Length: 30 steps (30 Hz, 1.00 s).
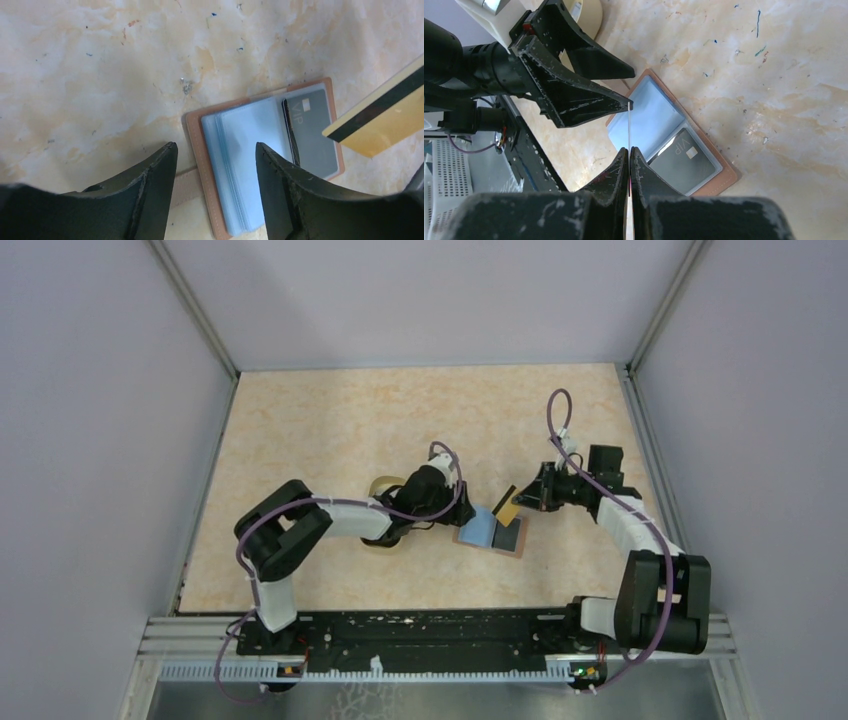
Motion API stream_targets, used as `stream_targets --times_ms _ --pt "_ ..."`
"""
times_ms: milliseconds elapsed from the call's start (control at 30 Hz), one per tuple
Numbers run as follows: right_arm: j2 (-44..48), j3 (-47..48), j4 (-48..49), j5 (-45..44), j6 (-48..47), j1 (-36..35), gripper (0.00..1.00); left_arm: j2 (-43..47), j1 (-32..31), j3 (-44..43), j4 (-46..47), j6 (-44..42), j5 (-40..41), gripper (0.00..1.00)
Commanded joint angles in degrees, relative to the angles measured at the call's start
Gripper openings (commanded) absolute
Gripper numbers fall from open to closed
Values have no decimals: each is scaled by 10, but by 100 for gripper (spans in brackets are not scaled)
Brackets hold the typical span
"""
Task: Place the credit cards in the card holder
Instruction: Insert the credit card into the card holder.
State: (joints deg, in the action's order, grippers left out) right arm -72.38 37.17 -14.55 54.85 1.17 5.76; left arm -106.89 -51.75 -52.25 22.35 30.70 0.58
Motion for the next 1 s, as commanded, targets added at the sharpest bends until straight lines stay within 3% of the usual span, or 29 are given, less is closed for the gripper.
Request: stream_targets --times_ms 0,100,333,500,767,967 --pt "-2 12 12 19 0 5 0 -38 -15 -29 -72 33 46 64" --pt "-18 15 -4 12 -9 5 0 -55 -20 -45 -102 65 65 59" --pt "-53 30 -30 -8 -32 5 0 -63 -21 -10 -99 119 70 37" --pt "-56 29 -32 -21 -23 5 0 -50 -21 24 -79 156 80 29" --pt "-69 12 -9 -25 58 18 0 -17 -21 73 -13 165 67 29" --pt "-99 5 -2 -11 76 28 0 66 -21 124 58 119 74 33"
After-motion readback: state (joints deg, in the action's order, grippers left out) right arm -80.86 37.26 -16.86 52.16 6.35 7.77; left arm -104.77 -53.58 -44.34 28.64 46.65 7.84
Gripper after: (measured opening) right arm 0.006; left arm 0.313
